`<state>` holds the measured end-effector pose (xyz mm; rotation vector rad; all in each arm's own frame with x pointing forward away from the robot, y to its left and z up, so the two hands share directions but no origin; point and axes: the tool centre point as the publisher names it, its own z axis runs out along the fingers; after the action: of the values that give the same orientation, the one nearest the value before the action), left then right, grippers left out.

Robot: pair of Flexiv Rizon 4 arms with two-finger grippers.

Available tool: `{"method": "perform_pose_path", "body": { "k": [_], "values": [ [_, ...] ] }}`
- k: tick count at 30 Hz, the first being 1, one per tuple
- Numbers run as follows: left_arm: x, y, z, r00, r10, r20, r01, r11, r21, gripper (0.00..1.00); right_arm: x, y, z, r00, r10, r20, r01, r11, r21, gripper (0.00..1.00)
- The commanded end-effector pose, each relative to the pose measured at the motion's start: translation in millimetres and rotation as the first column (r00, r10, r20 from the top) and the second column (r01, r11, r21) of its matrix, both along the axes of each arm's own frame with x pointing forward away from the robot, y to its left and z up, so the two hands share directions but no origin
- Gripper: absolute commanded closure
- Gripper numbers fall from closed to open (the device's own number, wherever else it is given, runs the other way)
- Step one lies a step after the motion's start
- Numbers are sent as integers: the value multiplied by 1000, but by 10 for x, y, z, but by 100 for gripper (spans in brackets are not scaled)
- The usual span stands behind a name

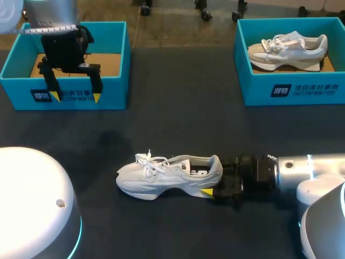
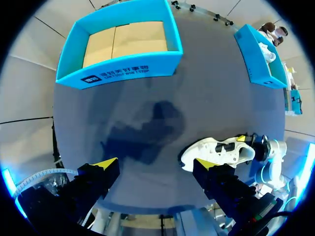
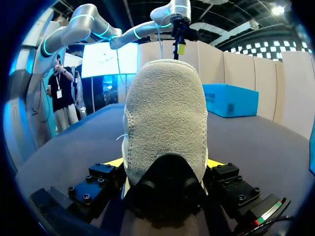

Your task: Take the shoe out of the shoebox, open the shoe tongue, remove and reinsert the insole, then place the shoe into the shoebox

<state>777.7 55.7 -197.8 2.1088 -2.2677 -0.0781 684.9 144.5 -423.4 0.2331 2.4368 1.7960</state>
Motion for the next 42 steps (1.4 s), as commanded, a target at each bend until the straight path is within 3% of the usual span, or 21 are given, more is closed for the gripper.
{"method": "perform_pose_path", "body": {
  "k": [1,10,14,20,25,36,42],
  "values": [
    [-60,10,21,999,1,39,-1,1000,0,0,16,43,-29,1000,-3,2,3,1000,-3,100],
    [-60,10,21,999,1,39,-1,1000,0,0,16,43,-29,1000,-3,2,3,1000,-3,100],
    [-318,-159,-33,999,7,43,-6,1000,-17,0,16,43,-29,1000,-3,2,3,1000,-3,100],
    [-695,-382,84,999,14,41,-12,999,-44,0,16,43,-29,1000,-3,2,3,1000,-3,100],
    [-982,-600,-37,994,1,107,2,1000,-26,0,16,43,-29,1000,-3,2,3,1000,-3,100],
    [-982,-600,-37,994,1,107,2,1000,-26,0,16,43,-29,1000,-3,2,3,1000,-3,100],
    [-1001,-915,-286,996,-82,42,81,996,27,0,16,43,-29,1000,-3,2,3,1000,-3,100]
  ]
}}
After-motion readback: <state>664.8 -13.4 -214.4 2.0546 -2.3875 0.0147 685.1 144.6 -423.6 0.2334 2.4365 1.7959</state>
